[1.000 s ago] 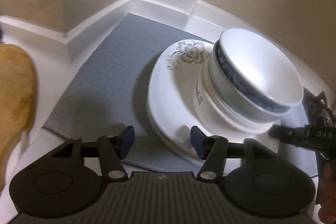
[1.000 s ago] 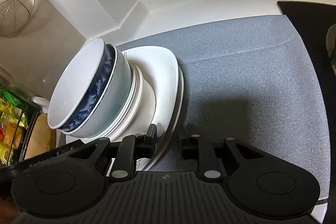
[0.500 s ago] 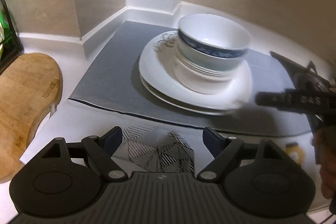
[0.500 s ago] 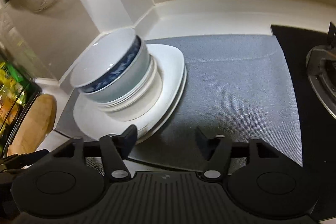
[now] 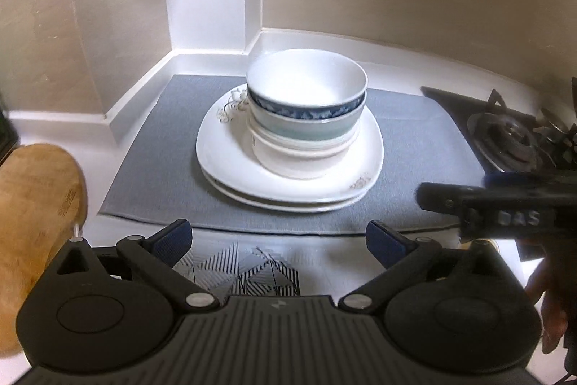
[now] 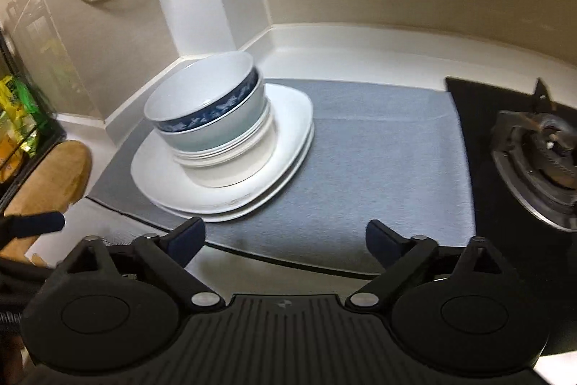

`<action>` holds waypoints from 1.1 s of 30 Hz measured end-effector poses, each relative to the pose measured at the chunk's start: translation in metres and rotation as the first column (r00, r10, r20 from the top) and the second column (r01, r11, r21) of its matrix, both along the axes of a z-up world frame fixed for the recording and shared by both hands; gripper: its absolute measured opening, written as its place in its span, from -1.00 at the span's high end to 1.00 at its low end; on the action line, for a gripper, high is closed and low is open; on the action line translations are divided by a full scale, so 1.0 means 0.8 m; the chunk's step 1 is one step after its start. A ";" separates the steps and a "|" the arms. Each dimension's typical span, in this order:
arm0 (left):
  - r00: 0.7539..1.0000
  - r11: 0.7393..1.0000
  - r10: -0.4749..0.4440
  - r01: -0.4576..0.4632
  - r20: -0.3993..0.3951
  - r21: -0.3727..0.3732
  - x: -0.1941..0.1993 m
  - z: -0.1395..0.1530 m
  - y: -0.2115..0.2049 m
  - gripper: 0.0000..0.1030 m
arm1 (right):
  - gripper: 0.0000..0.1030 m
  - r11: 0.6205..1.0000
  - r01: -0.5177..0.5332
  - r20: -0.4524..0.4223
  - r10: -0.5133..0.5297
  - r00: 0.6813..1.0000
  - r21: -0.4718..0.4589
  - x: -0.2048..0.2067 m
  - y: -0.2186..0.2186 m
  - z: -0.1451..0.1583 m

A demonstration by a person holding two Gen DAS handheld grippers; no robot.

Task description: Organize plates and bowls

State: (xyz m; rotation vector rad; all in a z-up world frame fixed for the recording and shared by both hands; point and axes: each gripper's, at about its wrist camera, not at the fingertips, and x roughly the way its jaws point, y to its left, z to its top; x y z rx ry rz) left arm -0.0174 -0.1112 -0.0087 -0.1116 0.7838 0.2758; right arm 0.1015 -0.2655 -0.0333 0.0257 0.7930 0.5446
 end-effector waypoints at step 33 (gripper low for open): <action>0.987 0.998 -0.059 0.062 -0.150 0.012 0.033 0.032 0.092 -0.99 | -0.99 0.948 0.319 0.025 -0.318 0.948 -0.024 -0.055 0.035 0.059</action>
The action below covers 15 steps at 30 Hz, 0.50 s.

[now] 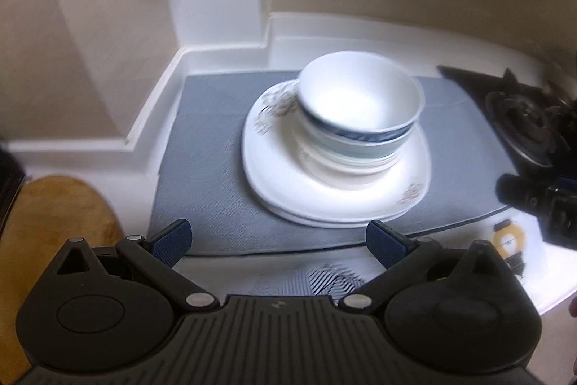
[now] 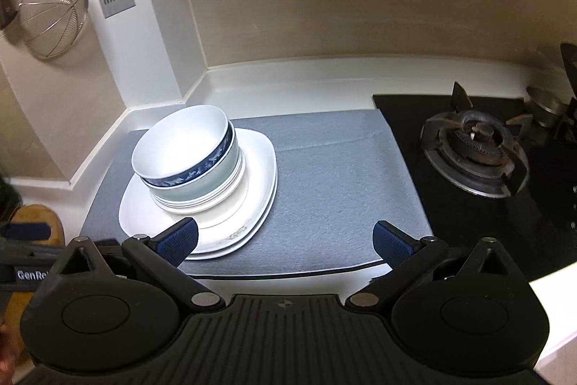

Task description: Organize plates and bowls

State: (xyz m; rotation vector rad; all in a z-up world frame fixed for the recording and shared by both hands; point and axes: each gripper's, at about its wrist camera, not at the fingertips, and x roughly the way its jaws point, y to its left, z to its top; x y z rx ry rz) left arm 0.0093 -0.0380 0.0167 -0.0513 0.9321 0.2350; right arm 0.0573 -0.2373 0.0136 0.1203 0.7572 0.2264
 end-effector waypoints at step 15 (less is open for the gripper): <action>0.998 0.997 0.052 -0.053 -0.020 -0.064 -0.017 -0.009 0.017 -0.99 | -0.99 0.997 -0.055 -0.064 0.051 0.997 -0.051 -0.001 0.035 0.002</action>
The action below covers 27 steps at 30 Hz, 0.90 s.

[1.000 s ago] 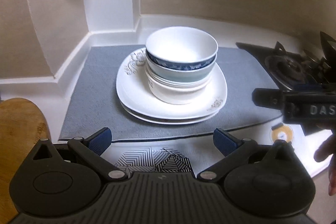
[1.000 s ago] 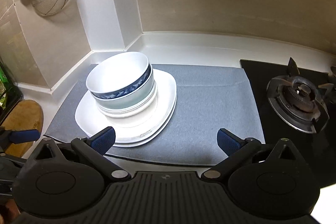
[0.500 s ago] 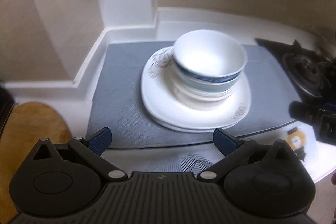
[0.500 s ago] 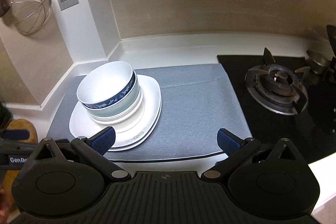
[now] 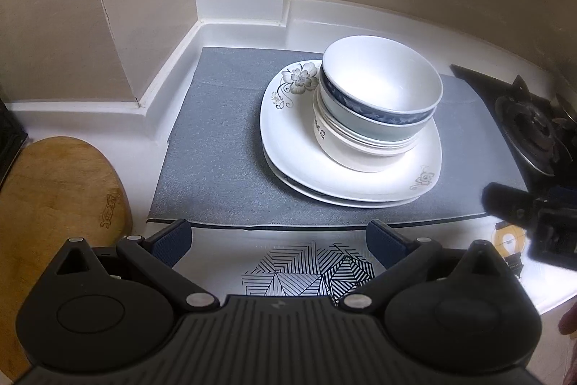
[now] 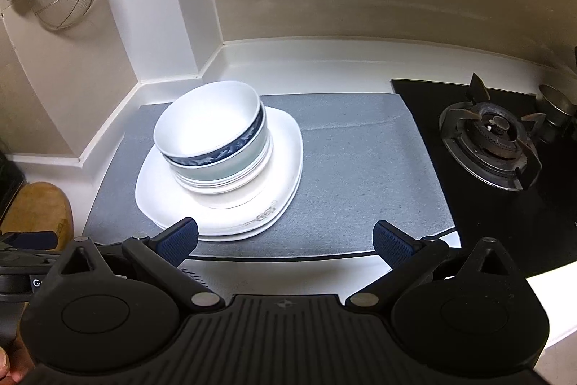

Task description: Organize plates and bowls

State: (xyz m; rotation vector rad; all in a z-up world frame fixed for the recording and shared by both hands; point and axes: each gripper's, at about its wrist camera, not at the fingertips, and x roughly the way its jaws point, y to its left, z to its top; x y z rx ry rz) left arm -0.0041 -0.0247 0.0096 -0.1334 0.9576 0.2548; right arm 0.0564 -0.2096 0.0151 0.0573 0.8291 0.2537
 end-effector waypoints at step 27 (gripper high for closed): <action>1.000 1.000 0.014 -0.014 -0.002 0.004 0.002 0.000 0.015 -0.99 | -0.99 0.997 -0.081 0.005 0.081 0.997 -0.011 0.005 0.035 0.001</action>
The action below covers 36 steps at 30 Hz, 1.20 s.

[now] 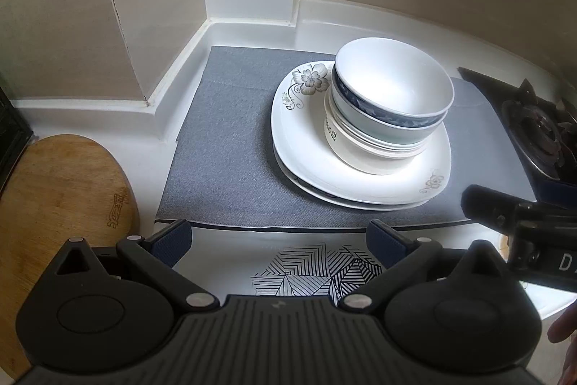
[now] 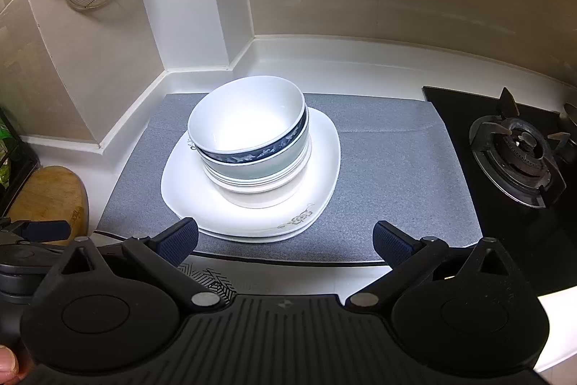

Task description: Organize plates and bowls

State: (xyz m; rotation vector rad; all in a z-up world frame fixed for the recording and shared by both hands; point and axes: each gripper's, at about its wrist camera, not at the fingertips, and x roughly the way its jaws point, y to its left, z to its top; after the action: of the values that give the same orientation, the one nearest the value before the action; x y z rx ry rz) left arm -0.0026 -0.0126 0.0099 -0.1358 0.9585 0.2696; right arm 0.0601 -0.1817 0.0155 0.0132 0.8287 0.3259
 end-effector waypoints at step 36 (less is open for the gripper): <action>1.000 1.000 -0.007 0.007 -0.003 0.004 0.003 -0.002 0.005 -0.99 | -0.99 1.000 0.003 -0.013 -0.003 1.000 0.007 0.004 -0.001 -0.005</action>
State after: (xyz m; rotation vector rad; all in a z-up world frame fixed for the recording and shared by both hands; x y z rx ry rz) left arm -0.0001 -0.0089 0.0081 -0.1281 0.9611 0.2656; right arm 0.0630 -0.1823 0.0119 0.0228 0.8406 0.3263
